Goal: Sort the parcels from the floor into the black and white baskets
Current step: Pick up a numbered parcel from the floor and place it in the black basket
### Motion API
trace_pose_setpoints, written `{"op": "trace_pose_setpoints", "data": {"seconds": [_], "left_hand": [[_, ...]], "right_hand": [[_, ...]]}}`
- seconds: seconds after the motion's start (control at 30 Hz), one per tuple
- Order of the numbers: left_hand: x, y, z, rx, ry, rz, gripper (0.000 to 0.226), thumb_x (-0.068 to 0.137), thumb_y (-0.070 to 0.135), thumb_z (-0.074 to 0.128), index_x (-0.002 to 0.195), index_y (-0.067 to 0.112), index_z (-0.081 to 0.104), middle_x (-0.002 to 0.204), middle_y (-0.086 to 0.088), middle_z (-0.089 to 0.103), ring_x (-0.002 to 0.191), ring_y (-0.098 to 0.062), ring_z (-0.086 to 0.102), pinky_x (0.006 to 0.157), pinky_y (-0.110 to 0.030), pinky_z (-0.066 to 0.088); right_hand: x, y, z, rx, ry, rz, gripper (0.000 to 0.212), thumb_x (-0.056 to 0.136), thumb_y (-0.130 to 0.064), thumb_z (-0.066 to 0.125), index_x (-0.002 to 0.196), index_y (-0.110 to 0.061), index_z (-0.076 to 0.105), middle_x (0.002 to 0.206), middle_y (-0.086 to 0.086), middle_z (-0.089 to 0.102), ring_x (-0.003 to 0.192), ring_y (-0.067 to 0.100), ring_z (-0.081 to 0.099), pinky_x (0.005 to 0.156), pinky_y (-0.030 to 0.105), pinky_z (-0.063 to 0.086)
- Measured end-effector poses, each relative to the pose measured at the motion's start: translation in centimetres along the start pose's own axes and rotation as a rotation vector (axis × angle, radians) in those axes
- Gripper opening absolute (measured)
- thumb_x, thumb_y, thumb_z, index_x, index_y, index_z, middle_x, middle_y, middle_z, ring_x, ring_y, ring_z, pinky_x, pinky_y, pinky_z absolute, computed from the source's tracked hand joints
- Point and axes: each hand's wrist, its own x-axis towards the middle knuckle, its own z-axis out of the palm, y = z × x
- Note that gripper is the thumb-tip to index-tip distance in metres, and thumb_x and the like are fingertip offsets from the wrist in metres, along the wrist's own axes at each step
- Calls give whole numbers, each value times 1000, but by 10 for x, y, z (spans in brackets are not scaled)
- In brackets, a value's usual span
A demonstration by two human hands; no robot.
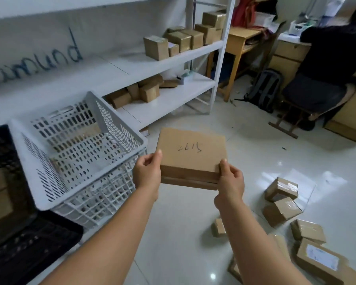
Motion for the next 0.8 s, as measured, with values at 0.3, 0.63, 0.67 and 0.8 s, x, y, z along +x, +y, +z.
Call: {"op": "trace_pose_setpoints", "data": {"seconds": [0.3,0.63,0.67,0.8], "left_hand": [[2,61,-89,-150,181,112,24,87,44,61,88,20,62,86,6,60,77,-11,55,66,-29,43],[22,91,-236,-270,332,153,17,87,41,63,80,26,59,90,4,64,85,-16,61,76,-34,51],[25,91,-252,-275,350,156,17,87,41,63,81,26,59,91,3,65,87,-17,62,79,-35,52],[34,89,-322,-305,421,171,22,89,41,62,93,20,62,90,6,63,84,-11,58,67,-25,44]], "right_hand": [[-72,-32,77,13,-227,-79,25,90,-36,64,106,-19,56,93,-9,55,81,4,51,84,30,42],[-185,-3,176,-57,-435,-105,21,89,-38,65,101,-22,58,100,-3,59,95,15,55,86,32,46],[-198,2,185,-62,-451,-102,19,89,-37,65,99,-22,58,98,-4,58,94,14,54,84,32,44],[-251,30,222,-101,-514,-99,20,90,-35,64,101,-20,58,91,-8,53,81,6,48,82,33,40]]}}
